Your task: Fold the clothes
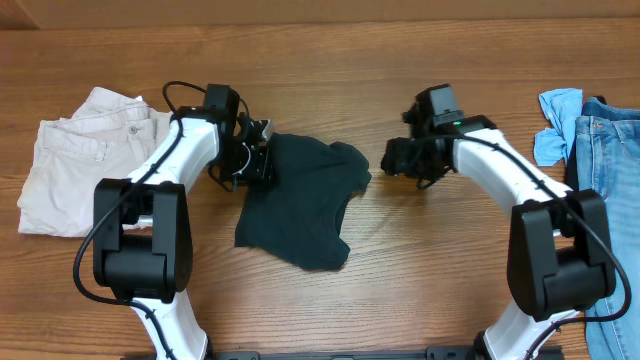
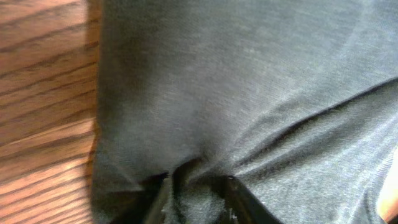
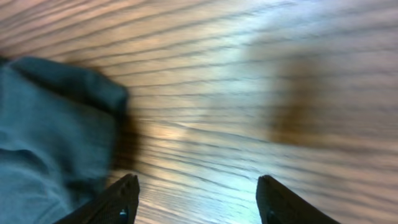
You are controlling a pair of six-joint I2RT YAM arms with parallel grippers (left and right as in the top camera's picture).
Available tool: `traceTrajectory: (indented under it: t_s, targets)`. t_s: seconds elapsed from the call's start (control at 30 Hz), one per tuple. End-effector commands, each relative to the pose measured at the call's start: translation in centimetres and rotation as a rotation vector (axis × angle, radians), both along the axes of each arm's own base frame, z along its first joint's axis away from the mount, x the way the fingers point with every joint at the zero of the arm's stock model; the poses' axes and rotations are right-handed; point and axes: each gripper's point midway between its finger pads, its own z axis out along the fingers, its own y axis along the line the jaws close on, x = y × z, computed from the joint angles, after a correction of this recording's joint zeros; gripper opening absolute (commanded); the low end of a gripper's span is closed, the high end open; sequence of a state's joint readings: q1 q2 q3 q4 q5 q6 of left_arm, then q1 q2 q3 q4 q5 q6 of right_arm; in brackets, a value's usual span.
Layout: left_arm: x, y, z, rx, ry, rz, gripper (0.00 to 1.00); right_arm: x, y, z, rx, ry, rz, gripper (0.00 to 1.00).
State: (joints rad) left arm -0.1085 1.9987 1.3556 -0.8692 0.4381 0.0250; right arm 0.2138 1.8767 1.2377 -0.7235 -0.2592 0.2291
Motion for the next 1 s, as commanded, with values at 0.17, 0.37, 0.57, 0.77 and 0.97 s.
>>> traceTrajectory:
  t_s: [0.17,0.37,0.57,0.77,0.97]
  targets:
    - [1.4,3.9,5.9,-0.133,-0.017,0.105,1.0,-1.8,-0.5,1.0,0.057,0.098,-0.004,0.68]
    - [-2.0,1.7,0.1,-0.222,0.066,-0.052,1.0,-2.1,-0.5,0.9,0.053,0.111,-0.001,0.7]
    - [-4.8,-0.9,-3.3,-0.345,0.185,-0.155,1.0,-2.3,-0.6,0.9,0.051,0.12,-0.001,0.7]
    - [-6.0,-3.3,-4.6,-0.394,0.232,-0.21,0.91,-2.3,-0.6,0.9,0.051,0.12,-0.001,0.7]
    - [-6.8,-4.2,-4.0,-0.421,0.272,-0.207,0.54,-3.0,1.0,3.6,0.148,0.1,0.076,0.62]
